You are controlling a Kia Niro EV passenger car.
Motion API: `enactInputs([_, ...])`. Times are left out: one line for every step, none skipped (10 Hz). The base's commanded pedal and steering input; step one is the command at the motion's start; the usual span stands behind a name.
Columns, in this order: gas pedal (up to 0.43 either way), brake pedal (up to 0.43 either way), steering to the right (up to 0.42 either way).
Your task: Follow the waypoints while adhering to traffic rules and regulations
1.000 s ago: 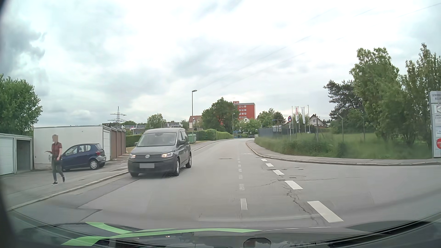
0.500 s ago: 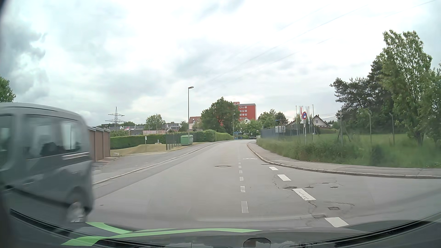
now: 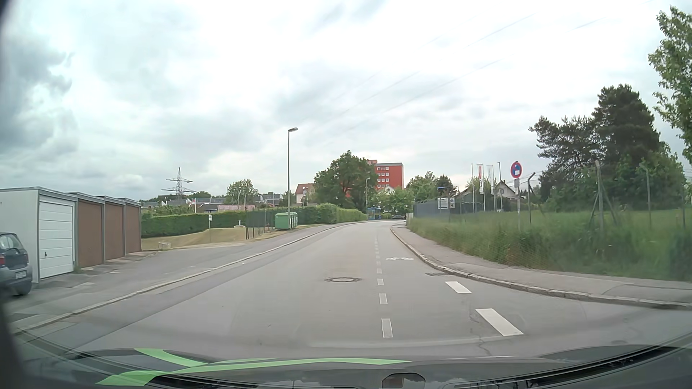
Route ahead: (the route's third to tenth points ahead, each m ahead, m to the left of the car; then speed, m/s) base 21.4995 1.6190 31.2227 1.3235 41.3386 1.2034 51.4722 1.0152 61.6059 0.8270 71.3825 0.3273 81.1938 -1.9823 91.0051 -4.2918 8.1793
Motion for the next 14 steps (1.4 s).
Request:
enactInputs([0.067,0.0,-0.005])
enactInputs([0.067,0.0,-0.004])
enactInputs([0.067,0.0,-0.004])
enactInputs([0.059,0.0,-0.005])
enactInputs([0.028,0.0,-0.004])
enactInputs([0.0,0.0,-0.005])
enactInputs([0.0,0.0,-0.004])
enactInputs([0.0,0.0,-0.005])
enactInputs([0.0,0.0,-0.005])
enactInputs([0.0,0.0,-0.005])
enactInputs([0.087,0.0,-0.005])
enactInputs([0.13,0.0,-0.005])
enactInputs([0.118,0.0,-0.005])
enactInputs([0.087,0.0,-0.005])
